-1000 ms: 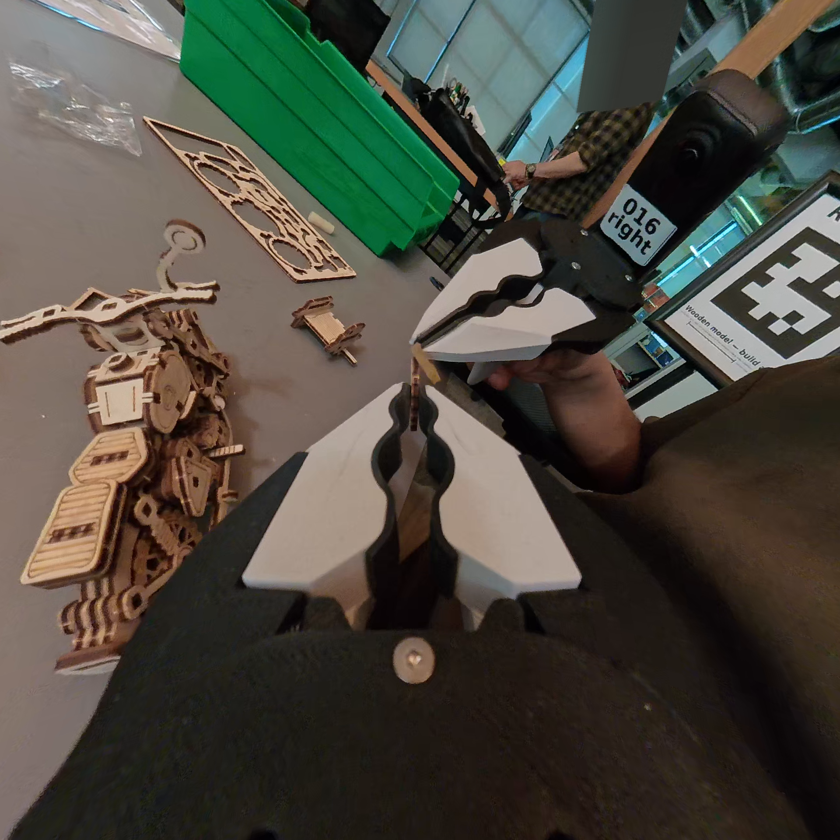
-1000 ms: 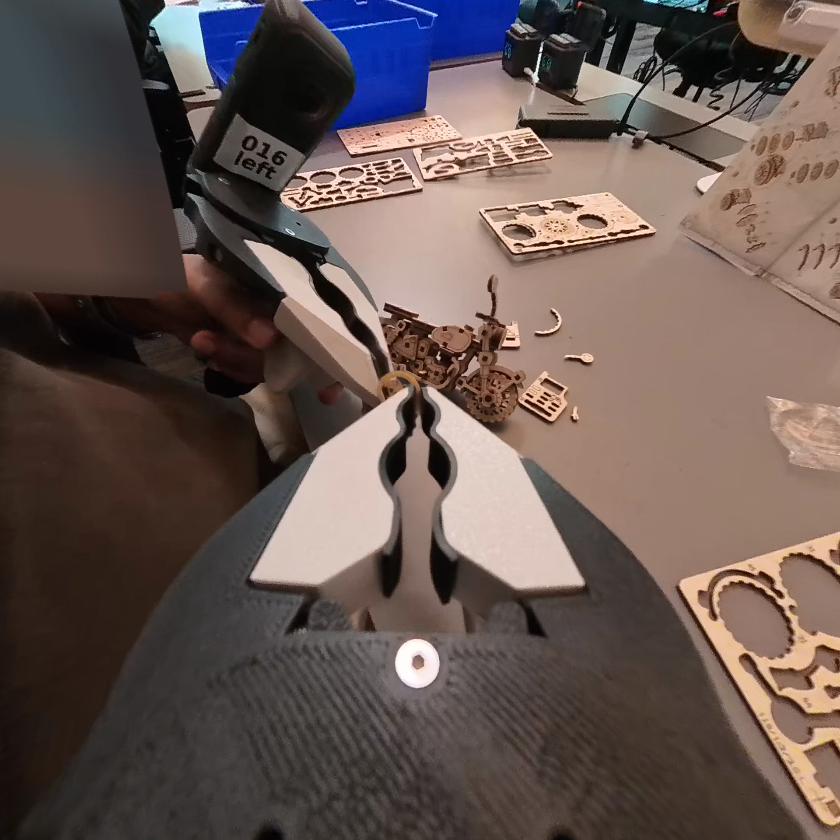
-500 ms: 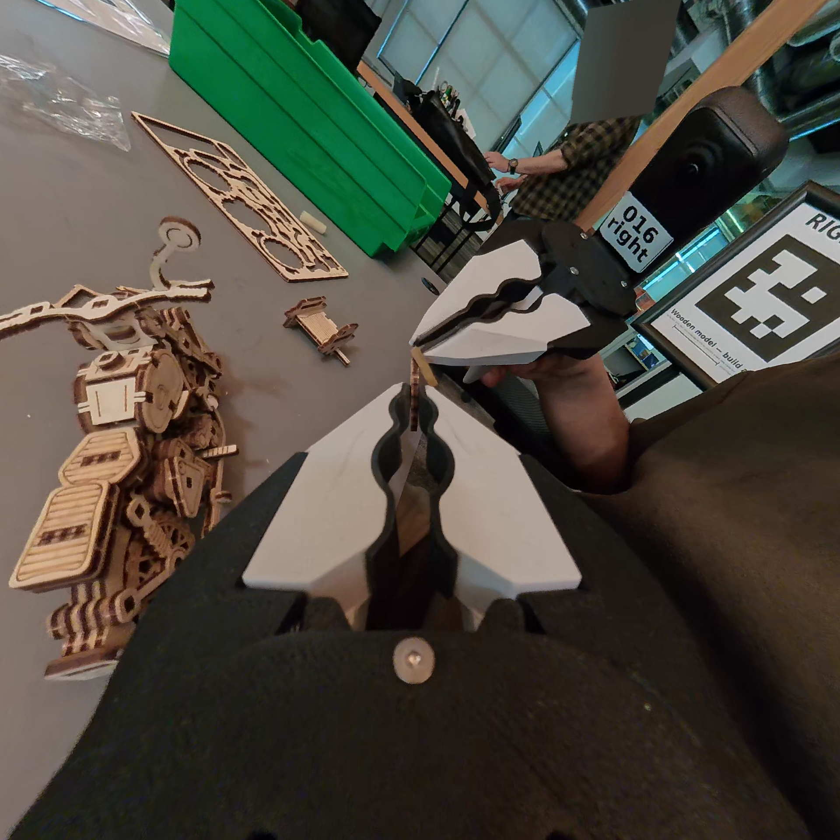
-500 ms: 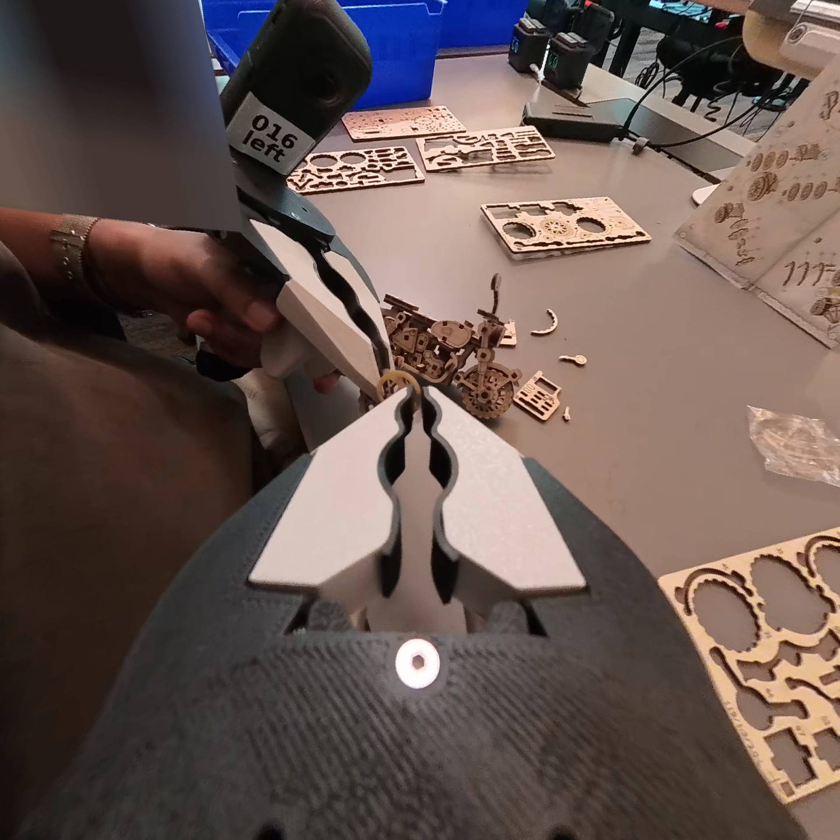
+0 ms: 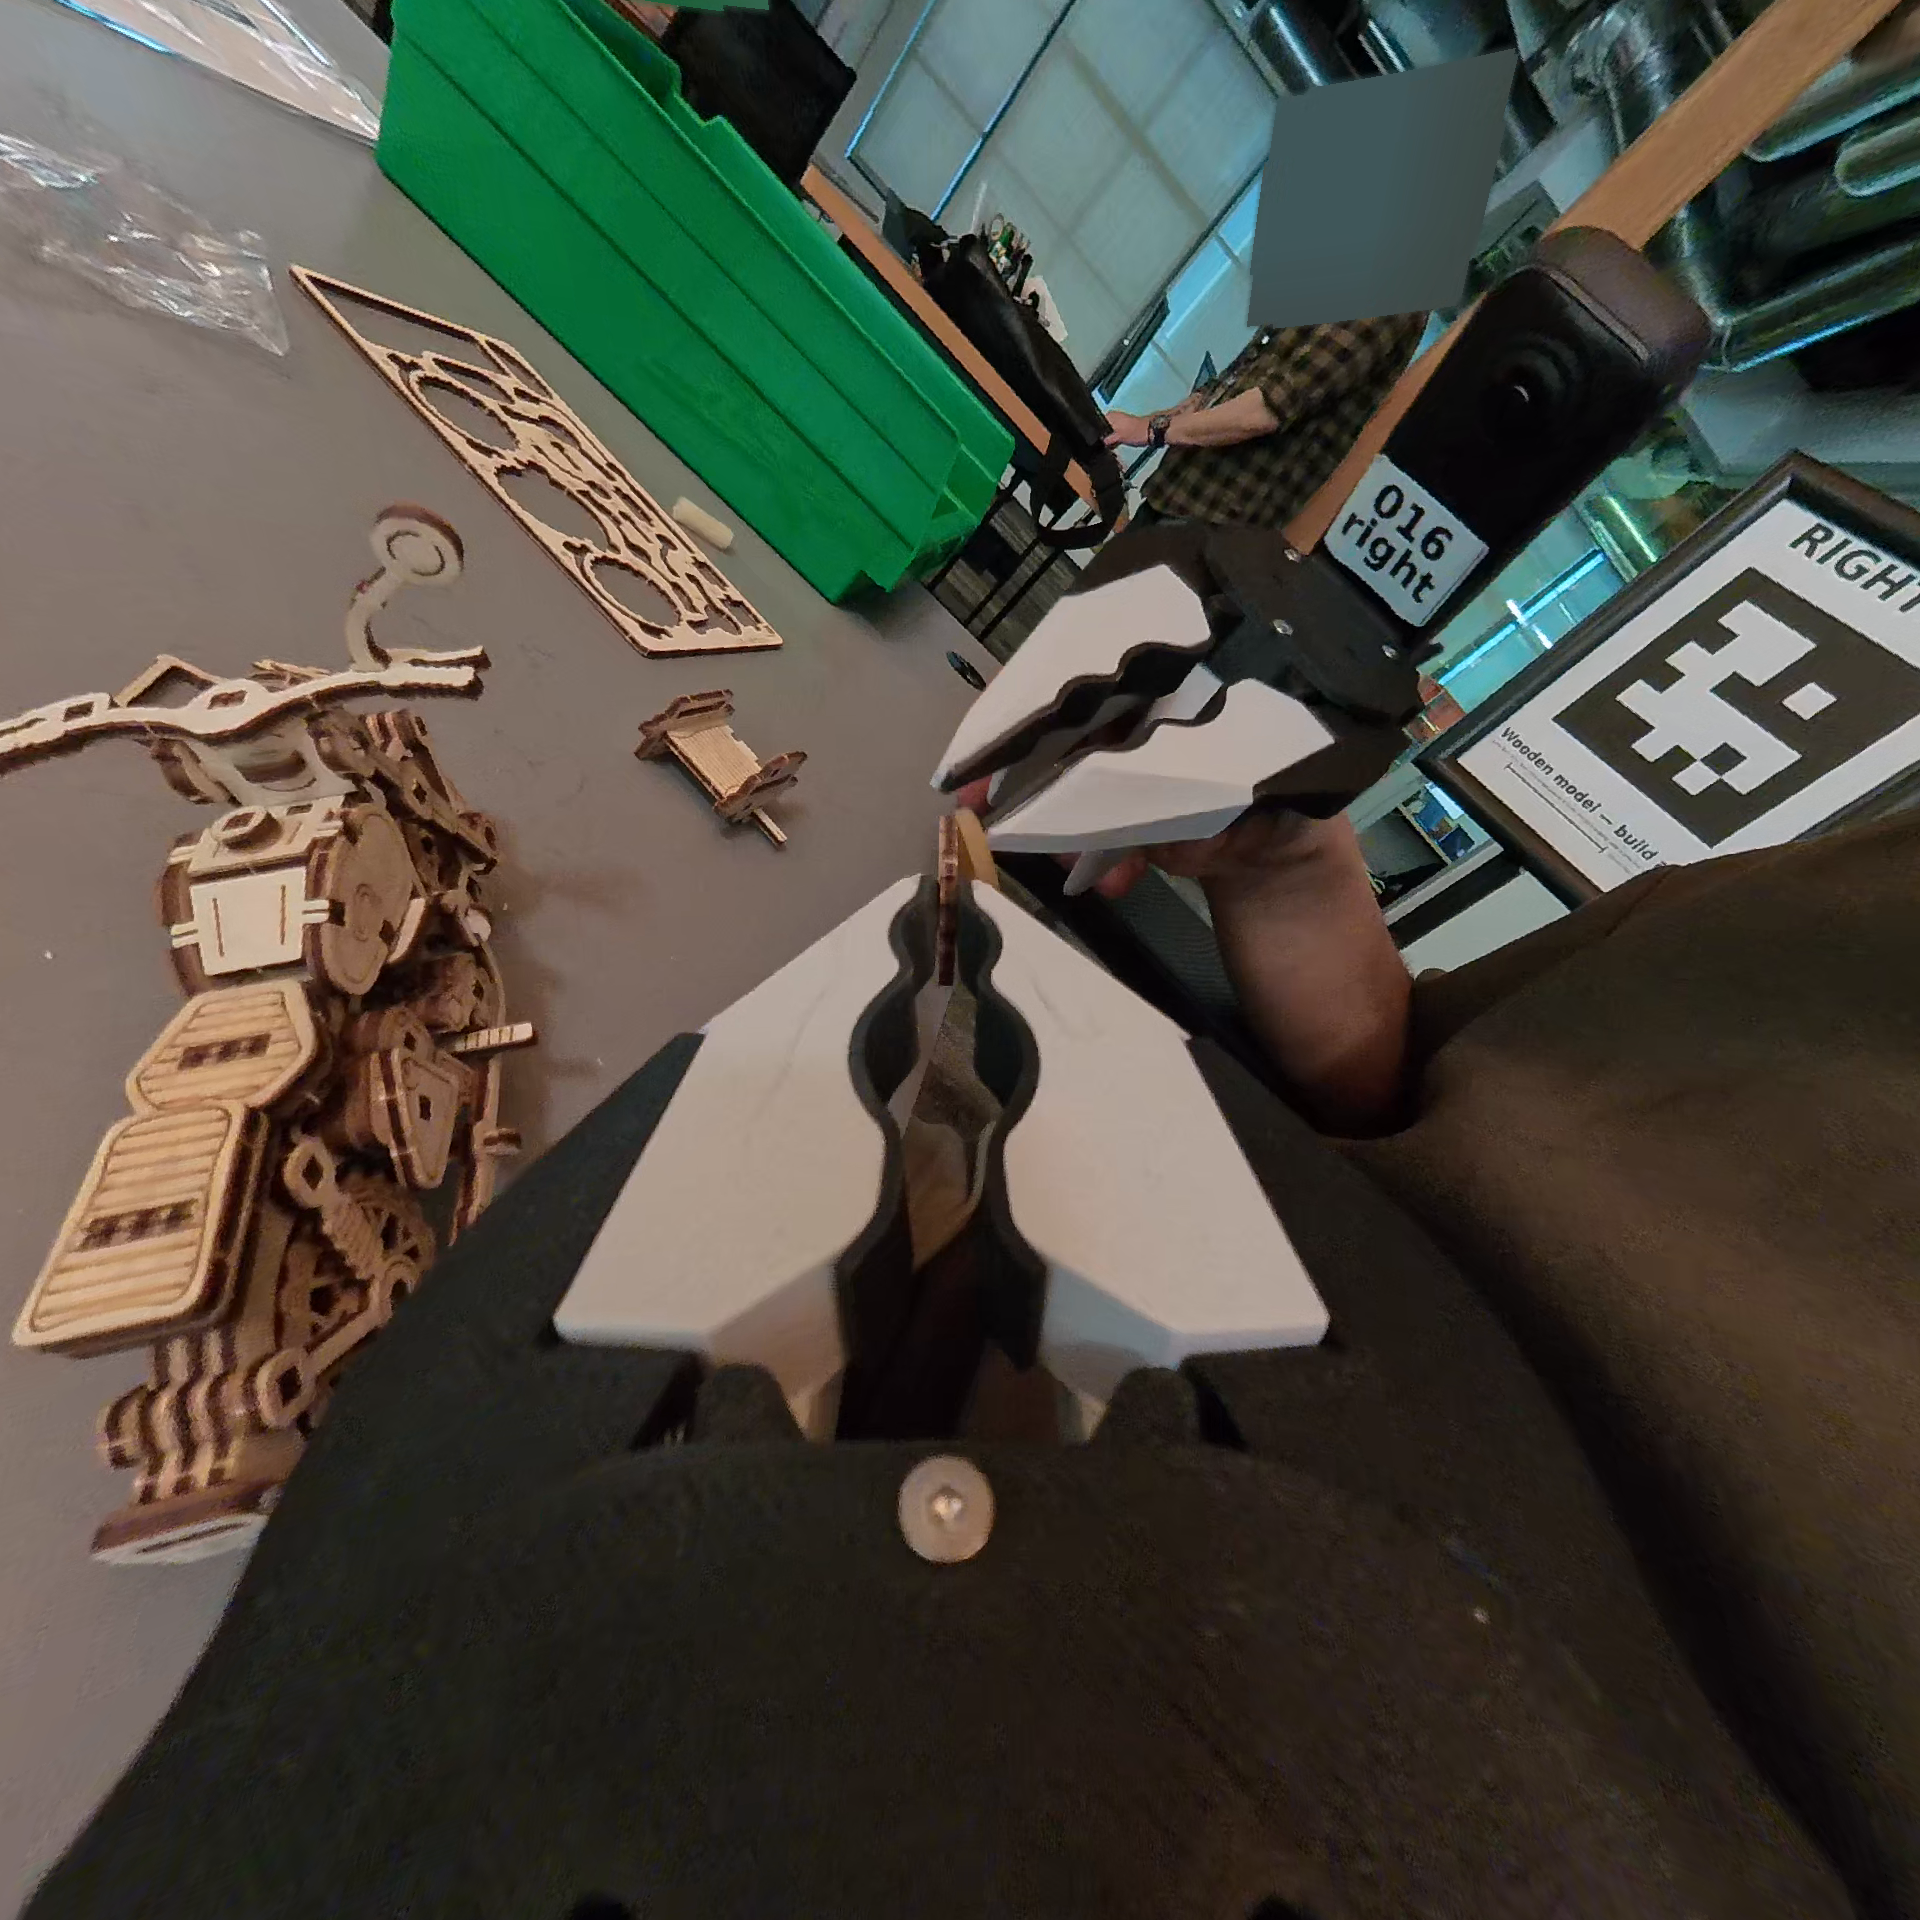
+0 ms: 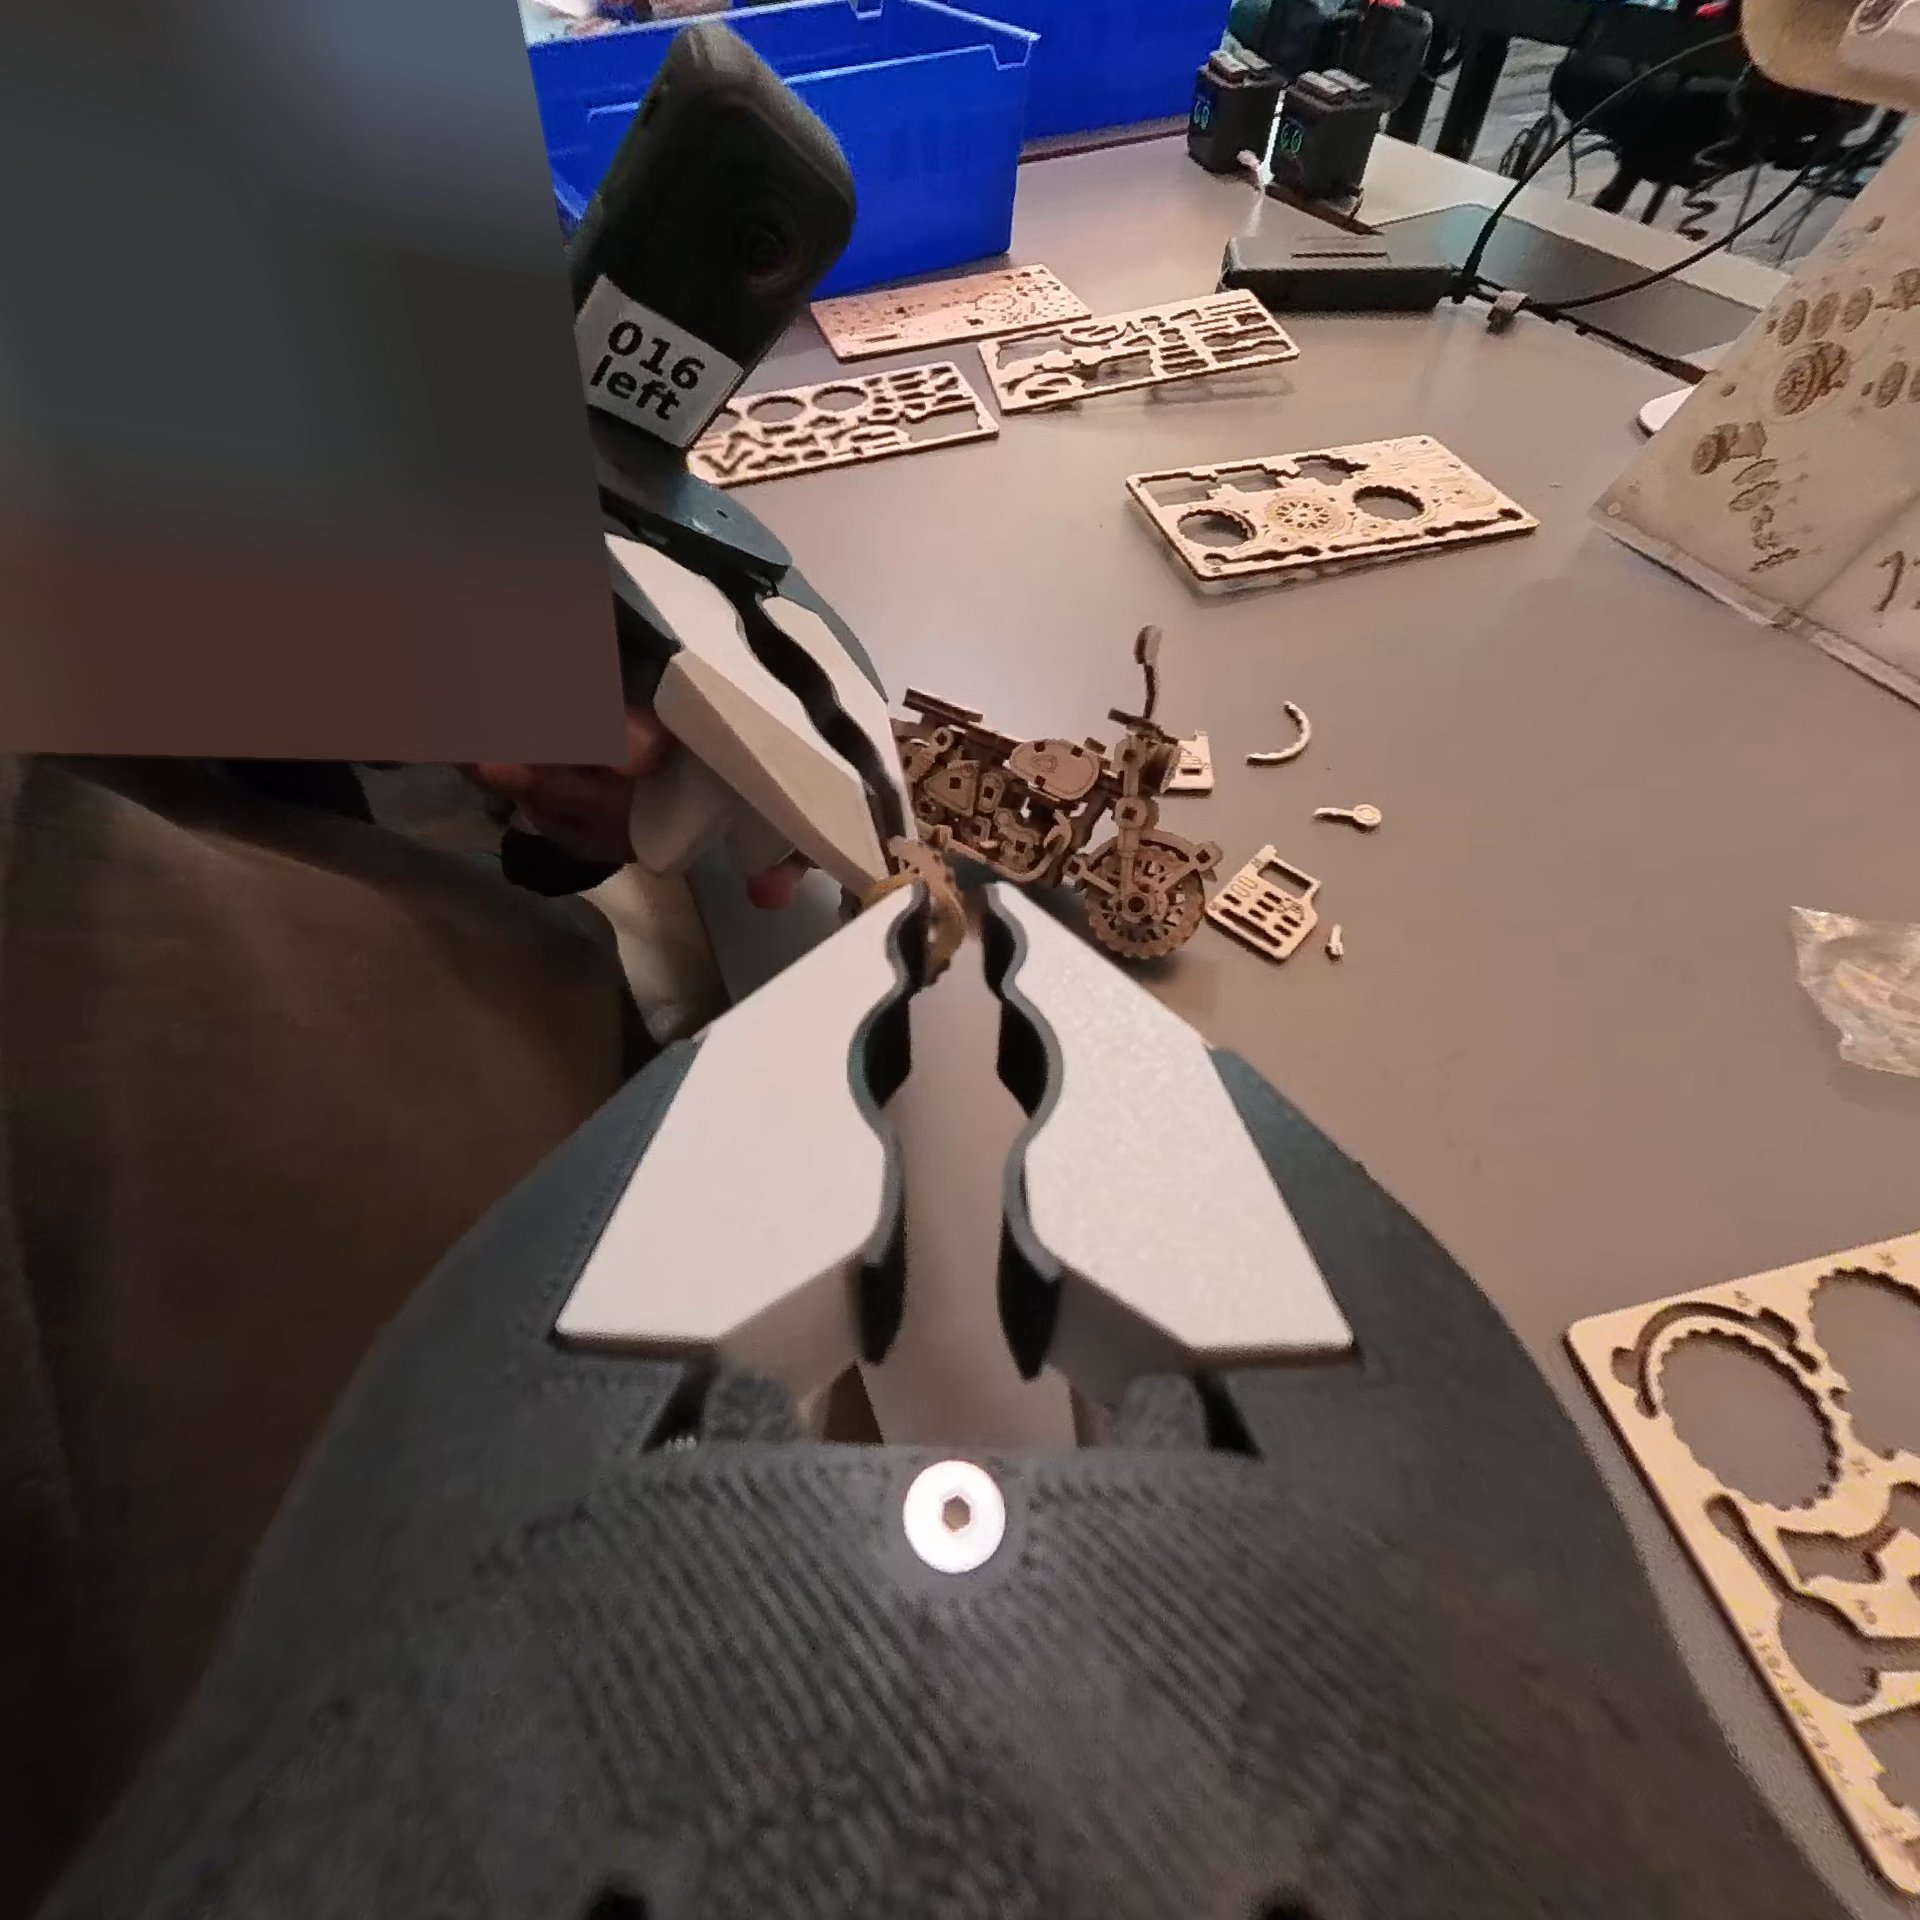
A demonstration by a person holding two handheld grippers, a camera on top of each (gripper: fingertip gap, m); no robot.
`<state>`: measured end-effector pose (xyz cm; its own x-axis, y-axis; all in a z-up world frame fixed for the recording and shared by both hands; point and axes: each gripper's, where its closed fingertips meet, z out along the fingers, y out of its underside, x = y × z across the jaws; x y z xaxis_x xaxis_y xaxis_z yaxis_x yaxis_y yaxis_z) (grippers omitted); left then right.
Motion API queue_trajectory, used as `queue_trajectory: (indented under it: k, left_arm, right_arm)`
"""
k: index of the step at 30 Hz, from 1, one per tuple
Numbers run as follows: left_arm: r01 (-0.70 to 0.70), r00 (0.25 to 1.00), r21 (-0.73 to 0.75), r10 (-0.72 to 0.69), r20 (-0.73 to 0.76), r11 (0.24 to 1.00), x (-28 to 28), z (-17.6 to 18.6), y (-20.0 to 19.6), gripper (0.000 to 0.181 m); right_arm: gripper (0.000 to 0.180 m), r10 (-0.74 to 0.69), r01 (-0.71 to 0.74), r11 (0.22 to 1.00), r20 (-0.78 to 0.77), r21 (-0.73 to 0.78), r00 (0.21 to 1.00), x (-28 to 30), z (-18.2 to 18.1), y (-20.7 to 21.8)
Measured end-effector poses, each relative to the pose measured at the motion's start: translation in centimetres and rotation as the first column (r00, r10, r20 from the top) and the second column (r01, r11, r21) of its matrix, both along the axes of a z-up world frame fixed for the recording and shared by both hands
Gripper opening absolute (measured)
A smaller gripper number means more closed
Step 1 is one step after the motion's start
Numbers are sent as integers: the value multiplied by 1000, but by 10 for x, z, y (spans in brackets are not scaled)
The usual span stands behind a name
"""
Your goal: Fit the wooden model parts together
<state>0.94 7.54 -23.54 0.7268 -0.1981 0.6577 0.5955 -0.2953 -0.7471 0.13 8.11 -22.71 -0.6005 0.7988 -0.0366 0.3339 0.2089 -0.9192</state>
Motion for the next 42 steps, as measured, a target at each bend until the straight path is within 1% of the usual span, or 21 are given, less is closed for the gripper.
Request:
queue_trajectory:
  k: [3, 12, 20, 25, 30, 32, 37, 40, 42]
  left_arm:
    - [10, 1000, 10, -10, 3, 1000, 2, 2, 0, 0]
    - [36, 999, 12, -36, 12, 999, 6, 2, -1, 1]
    - [33, 999, 22, -33, 25, 999, 5, 4, -1, 1]
    - [27, 998, 43, -29, 58, 999, 3, 8, -2, 1]
    - [39, 993, 70, -47, 112, 997, 3, 13, -3, 0]
    - [42, 991, 70, -51, 122, 997, 4, 13, -3, 0]
    - [54, 990, 79, -64, 127, 995, 6, 15, -3, 0]
    - [55, 987, 90, -68, 148, 994, 5, 17, -4, 0]
    - [59, 983, 105, -76, 168, 993, 5, 19, -5, 0]
  right_arm:
    - [10, 2, -2, 999, 6, -40, 1000, 0, 3, 0]
    - [4, 8, -9, 998, -18, -58, 1000, 0, 8, -1]
    - [9, 21, -21, 998, 0, -62, 1000, 2, 5, -3]
    - [13, 22, -20, 991, 14, -135, 1000, 3, 11, 1]
    - [19, 54, -28, 966, 96, -256, 994, 5, 7, 2]
    - [18, 61, -25, 962, 124, -273, 990, 4, 3, 1]
    - [12, 91, -49, 952, 123, -303, 988, 6, 5, -4]
    - [6, 114, -62, 933, 128, -355, 985, 8, 8, -6]
    - [5, 129, -66, 915, 132, -399, 983, 8, 11, -7]
